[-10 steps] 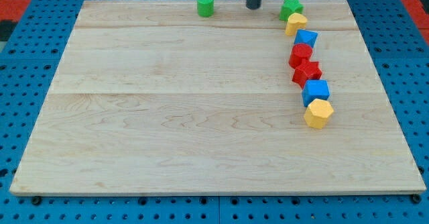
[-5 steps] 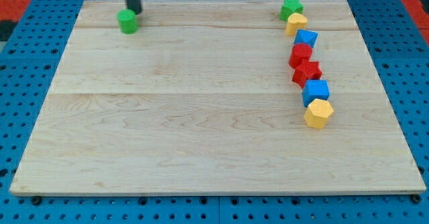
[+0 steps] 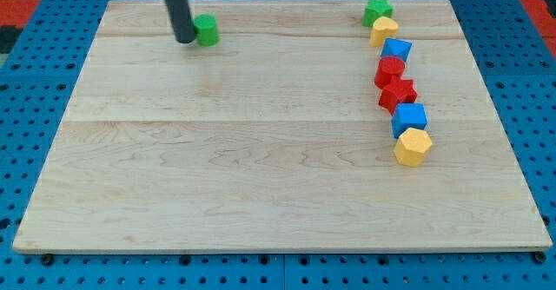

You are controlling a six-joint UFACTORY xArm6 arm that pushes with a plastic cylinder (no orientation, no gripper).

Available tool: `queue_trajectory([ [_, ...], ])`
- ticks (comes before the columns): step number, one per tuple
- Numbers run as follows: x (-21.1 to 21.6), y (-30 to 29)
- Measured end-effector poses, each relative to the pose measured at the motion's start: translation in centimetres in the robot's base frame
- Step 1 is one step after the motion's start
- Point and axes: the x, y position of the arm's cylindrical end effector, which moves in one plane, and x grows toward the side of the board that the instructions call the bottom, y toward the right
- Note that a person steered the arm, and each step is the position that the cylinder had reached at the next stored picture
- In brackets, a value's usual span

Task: Place the green circle below the yellow hexagon

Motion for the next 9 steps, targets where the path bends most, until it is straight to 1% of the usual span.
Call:
queue_trajectory([
  [1, -3.3, -0.1],
  [2, -4.4, 0.3],
  [3, -4.4, 2.8],
  [4, -3.5, 5.9],
  [6, 0.5, 12.9],
  [7, 3.9, 14.9],
  [9, 12.7, 14.9],
])
